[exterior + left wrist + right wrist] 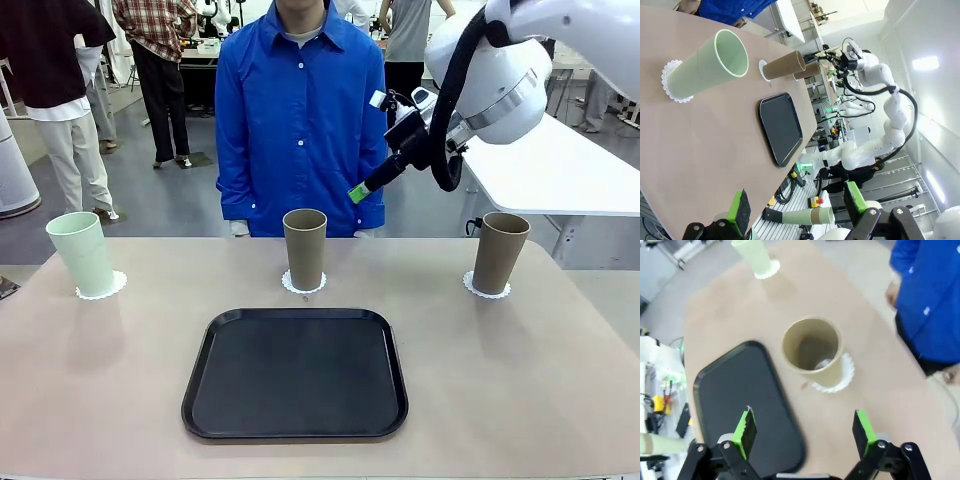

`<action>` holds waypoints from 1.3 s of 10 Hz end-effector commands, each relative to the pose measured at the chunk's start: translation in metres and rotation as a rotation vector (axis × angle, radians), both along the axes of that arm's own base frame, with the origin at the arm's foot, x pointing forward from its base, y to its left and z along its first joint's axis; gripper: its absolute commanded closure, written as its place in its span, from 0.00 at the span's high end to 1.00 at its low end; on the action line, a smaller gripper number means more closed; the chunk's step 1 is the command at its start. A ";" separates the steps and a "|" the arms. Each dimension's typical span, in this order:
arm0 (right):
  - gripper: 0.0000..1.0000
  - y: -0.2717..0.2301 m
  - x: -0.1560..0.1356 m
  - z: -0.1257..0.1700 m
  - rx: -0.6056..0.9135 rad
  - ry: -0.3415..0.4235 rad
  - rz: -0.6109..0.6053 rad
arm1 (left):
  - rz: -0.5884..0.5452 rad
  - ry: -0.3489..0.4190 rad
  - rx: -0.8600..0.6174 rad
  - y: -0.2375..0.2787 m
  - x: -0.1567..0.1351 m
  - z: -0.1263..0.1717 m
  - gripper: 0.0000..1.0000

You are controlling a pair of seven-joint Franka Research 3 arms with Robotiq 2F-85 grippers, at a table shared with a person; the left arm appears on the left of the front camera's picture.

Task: Place coasters on the table and set cups on them.
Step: Take one Reusable plastic cup from the Flat Tray and place it on a coaster set by the human.

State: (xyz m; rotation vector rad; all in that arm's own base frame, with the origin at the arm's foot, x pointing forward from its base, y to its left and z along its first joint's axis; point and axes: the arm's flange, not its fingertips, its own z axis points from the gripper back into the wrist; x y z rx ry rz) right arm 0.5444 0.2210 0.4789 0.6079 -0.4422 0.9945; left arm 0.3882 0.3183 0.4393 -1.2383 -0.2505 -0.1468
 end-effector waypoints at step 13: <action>1.00 0.088 -0.076 -0.007 -0.528 0.190 -0.110 | -0.005 -0.006 -0.002 0.002 -0.002 0.002 1.00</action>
